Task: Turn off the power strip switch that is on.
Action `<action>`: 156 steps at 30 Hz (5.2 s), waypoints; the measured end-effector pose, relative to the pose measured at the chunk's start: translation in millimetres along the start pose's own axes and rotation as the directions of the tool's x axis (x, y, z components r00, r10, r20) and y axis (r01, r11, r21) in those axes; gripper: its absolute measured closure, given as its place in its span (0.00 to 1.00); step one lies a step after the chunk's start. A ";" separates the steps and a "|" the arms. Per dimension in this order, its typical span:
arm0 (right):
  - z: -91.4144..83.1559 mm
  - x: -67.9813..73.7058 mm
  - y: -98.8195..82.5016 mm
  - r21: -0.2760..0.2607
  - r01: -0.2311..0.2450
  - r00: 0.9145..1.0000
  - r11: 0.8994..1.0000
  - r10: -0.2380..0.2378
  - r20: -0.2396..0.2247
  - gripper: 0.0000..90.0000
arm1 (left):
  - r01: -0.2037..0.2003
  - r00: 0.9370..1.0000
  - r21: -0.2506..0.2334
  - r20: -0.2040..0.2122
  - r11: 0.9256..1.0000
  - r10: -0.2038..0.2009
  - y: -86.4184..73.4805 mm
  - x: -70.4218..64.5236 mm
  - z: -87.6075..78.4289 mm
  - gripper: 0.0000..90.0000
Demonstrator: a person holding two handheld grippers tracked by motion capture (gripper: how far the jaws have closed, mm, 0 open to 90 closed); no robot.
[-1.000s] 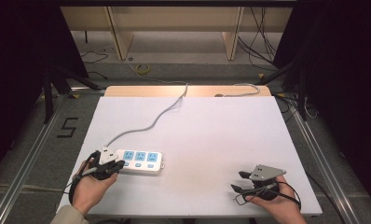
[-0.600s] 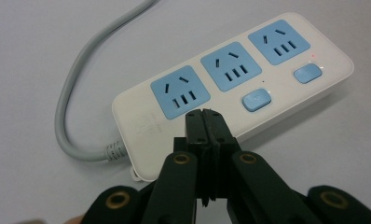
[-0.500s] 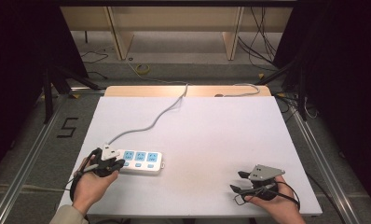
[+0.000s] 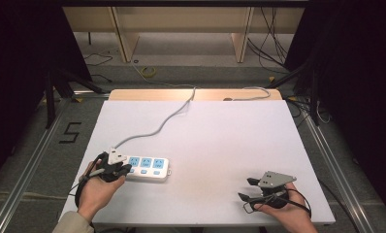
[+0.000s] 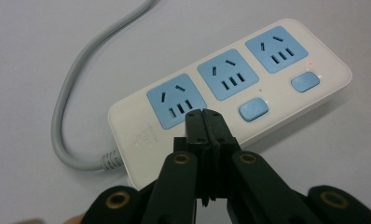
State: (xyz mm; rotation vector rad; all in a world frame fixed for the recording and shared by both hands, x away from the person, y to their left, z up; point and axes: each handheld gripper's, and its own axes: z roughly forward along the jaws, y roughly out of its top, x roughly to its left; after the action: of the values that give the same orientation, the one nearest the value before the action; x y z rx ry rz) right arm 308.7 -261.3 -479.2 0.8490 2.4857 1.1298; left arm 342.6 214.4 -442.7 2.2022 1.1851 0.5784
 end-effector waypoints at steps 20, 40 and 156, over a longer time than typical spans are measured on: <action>-0.1 -0.3 0.1 -0.014 -0.024 0.999 1.000 0.023 -0.022 0.37 | -0.021 1.000 0.017 0.000 1.000 0.021 10.0 -5.0 6.3 1.00; 0.4 -0.1 0.0 -0.015 -0.021 0.999 1.000 0.021 -0.027 0.36 | -0.034 0.999 0.039 0.011 0.999 0.034 18.1 -10.7 11.3 1.00; 0.4 0.8 0.0 -0.019 -0.019 0.999 1.000 0.018 -0.033 0.36 | -0.162 0.981 0.139 0.128 0.977 0.144 53.9 -54.2 35.4 1.00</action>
State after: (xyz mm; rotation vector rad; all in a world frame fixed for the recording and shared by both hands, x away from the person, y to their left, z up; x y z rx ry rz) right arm 308.2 -260.5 -479.5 0.8567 2.4938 1.1811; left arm 368.8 134.4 -439.4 2.4347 1.0333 0.4267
